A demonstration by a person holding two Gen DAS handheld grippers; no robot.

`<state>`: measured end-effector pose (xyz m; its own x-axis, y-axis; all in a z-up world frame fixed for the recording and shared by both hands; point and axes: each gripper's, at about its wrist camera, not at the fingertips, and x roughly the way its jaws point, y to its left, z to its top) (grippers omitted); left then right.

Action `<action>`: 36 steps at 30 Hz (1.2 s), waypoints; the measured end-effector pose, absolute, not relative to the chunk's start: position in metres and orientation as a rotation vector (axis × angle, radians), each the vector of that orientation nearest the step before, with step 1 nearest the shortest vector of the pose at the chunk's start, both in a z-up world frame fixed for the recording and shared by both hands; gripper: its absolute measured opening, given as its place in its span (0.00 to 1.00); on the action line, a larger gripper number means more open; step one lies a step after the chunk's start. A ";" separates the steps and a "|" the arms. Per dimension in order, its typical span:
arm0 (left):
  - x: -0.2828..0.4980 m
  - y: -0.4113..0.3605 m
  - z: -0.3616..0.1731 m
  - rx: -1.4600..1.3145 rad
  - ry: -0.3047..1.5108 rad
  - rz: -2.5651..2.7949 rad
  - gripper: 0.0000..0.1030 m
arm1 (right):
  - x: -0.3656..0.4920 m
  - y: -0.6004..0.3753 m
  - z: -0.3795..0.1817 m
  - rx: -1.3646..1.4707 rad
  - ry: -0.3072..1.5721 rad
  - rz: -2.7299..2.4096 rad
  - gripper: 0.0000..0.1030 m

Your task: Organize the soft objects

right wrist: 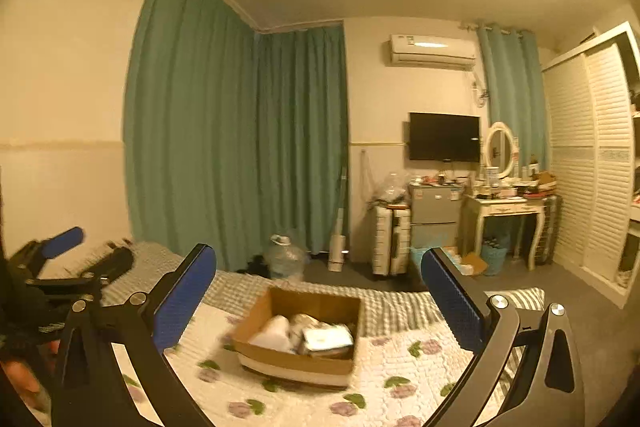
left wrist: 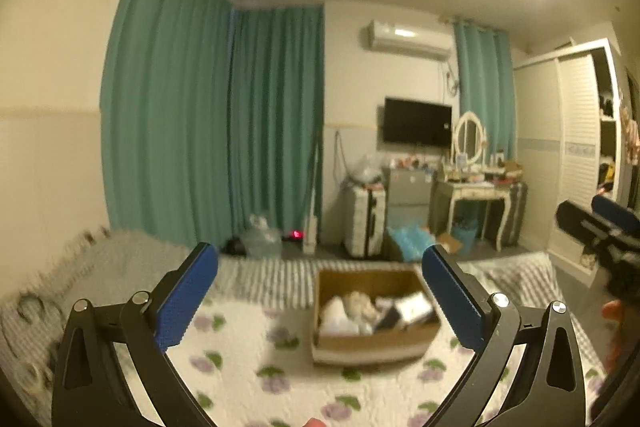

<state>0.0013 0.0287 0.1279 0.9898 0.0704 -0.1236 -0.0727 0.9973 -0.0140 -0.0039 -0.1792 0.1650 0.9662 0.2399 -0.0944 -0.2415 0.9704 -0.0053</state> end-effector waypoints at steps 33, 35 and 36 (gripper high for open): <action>0.026 0.025 -0.004 -0.012 0.261 0.111 1.00 | 0.055 -0.174 0.026 -0.022 0.331 0.203 1.00; 0.026 0.025 -0.005 -0.016 0.265 0.112 1.00 | 0.055 -0.175 0.027 -0.018 0.330 0.201 1.00; 0.025 0.025 -0.005 -0.017 0.266 0.111 1.00 | 0.054 -0.175 0.027 -0.016 0.329 0.201 1.00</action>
